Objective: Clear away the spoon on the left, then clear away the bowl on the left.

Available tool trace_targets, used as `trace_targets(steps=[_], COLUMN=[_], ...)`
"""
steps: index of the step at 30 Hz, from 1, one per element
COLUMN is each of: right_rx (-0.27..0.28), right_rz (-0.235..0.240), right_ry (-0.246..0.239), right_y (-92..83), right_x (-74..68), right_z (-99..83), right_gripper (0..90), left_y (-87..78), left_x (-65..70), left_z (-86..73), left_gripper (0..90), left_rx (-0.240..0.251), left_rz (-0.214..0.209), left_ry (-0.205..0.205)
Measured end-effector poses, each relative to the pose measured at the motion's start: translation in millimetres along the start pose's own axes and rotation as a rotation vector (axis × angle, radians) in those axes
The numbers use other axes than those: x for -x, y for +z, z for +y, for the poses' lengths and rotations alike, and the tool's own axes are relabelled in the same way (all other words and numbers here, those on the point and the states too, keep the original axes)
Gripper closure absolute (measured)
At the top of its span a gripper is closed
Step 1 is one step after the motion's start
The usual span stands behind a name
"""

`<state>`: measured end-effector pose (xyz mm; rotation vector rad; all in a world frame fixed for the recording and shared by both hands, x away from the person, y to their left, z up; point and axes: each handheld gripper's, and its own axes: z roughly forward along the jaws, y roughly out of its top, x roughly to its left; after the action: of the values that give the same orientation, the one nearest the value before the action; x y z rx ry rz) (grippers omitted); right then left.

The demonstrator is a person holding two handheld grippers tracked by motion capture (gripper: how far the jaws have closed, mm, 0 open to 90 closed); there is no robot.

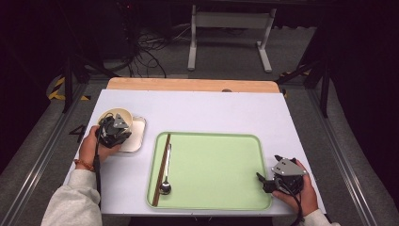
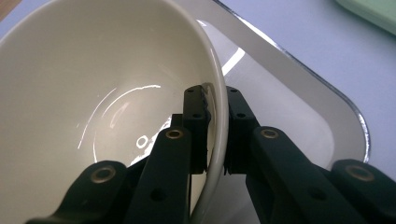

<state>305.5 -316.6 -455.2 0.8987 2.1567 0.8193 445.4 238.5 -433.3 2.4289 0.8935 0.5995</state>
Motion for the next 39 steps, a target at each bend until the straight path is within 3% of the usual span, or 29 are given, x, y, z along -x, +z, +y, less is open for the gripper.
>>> trace_targets(steps=[5,15,28,39], right_rx=[0.002,0.015,0.032,0.047], right_rz=[-0.006,-0.018,-0.022,-0.025], right_ry=[0.008,0.006,-0.001,-0.021], right_y=[1.8,-1.7,-3.7,-12.5], right_x=[2.5,4.4,4.1,0.7], right_z=[0.6,0.9,2.2,0.9], right_gripper=[11.1,11.2,11.3,11.2], left_y=[-4.3,-12.2,-20.7,-30.5], left_x=[-2.5,-1.9,-0.5,4.6], left_z=[-4.3,-6.3,-9.1,-2.3], left_gripper=[83.1,83.2,82.9,82.9], left_rx=[0.026,0.048,0.091,0.103], left_rz=[0.006,0.011,0.011,0.050], left_ry=[-0.029,-0.017,-0.056,-0.007])
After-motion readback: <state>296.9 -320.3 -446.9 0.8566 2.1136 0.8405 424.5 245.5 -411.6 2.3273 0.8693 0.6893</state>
